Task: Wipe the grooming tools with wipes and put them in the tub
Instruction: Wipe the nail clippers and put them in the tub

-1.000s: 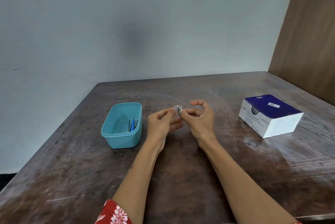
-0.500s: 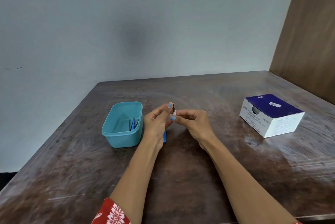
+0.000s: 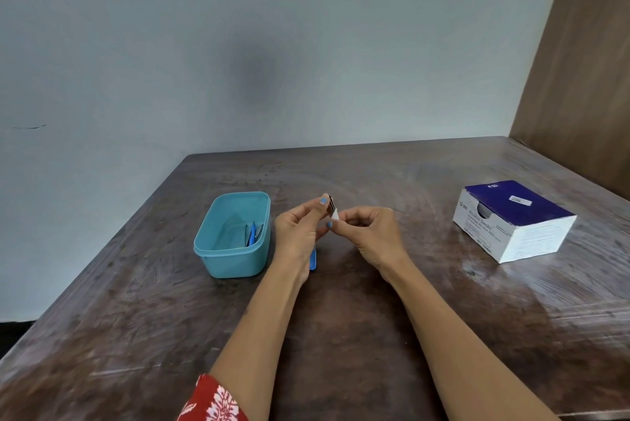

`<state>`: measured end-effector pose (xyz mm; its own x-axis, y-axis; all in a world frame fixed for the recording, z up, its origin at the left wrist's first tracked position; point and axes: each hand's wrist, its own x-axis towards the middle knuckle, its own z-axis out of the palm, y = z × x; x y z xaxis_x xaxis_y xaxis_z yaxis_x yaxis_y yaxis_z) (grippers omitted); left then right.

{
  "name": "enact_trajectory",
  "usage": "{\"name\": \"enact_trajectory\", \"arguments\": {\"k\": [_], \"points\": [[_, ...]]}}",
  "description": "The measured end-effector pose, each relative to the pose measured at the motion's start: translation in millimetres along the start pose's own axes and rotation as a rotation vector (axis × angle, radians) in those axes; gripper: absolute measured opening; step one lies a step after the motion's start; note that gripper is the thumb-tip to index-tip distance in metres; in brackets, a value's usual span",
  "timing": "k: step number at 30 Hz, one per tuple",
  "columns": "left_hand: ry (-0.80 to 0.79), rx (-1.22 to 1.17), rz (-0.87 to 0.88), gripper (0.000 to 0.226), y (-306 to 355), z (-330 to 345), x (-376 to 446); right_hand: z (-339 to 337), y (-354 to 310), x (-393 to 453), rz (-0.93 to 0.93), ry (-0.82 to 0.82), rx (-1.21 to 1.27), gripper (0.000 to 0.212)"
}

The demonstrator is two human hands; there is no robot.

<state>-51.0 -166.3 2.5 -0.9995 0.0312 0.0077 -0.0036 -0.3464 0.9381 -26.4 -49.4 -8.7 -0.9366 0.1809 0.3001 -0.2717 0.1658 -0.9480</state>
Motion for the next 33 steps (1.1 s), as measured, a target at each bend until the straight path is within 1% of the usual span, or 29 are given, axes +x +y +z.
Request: {"name": "enact_trajectory", "arguments": {"k": [1,3,5,7,10,15,17,20,22,26,30,33], "points": [[-0.001,0.044,0.028,0.009,1.1,-0.4,-0.3,-1.1,0.2,0.1,0.005,0.0,0.002,0.014],[-0.012,0.143,0.107,0.017,2.3,-2.9,0.7,-3.0,0.8,1.1,0.019,-0.009,-0.011,0.012],[-0.032,0.224,0.191,0.019,3.2,-5.3,1.0,-3.9,1.6,2.2,0.028,-0.02,-0.03,0.009],[-0.047,0.259,0.241,0.02,3.4,-5.8,0.1,-4.1,2.0,2.8,0.017,-0.024,-0.021,0.006],[-0.067,0.281,0.282,0.02,1.2,-4.8,-1.3,-4.7,2.8,3.0,-0.017,-0.003,0.01,0.012],[-0.06,0.263,0.306,0.017,-0.3,-5.8,0.3,-3.8,3.1,3.9,-0.041,0.032,-0.039,0.026],[-0.053,0.261,0.306,0.017,-0.3,-5.9,0.6,-3.7,2.0,4.1,-0.045,0.041,-0.041,0.023],[-0.038,0.272,0.311,0.017,-0.1,-6.1,1.1,-4.1,1.9,3.0,-0.088,0.036,-0.012,0.011],[-0.03,0.269,0.308,0.018,1.2,-6.8,1.4,-4.8,1.8,2.6,-0.083,0.03,0.005,0.008],[-0.027,0.257,0.297,0.019,2.3,-7.7,2.1,-6.3,2.6,3.8,-0.049,-0.006,-0.02,0.022],[-0.03,0.277,0.291,0.017,1.0,-6.4,1.8,-7.0,0.6,2.6,-0.058,-0.064,-0.027,0.02],[-0.022,0.282,0.299,0.018,1.5,-6.9,1.9,-7.8,-0.9,1.4,-0.017,-0.084,-0.052,0.02]]}}
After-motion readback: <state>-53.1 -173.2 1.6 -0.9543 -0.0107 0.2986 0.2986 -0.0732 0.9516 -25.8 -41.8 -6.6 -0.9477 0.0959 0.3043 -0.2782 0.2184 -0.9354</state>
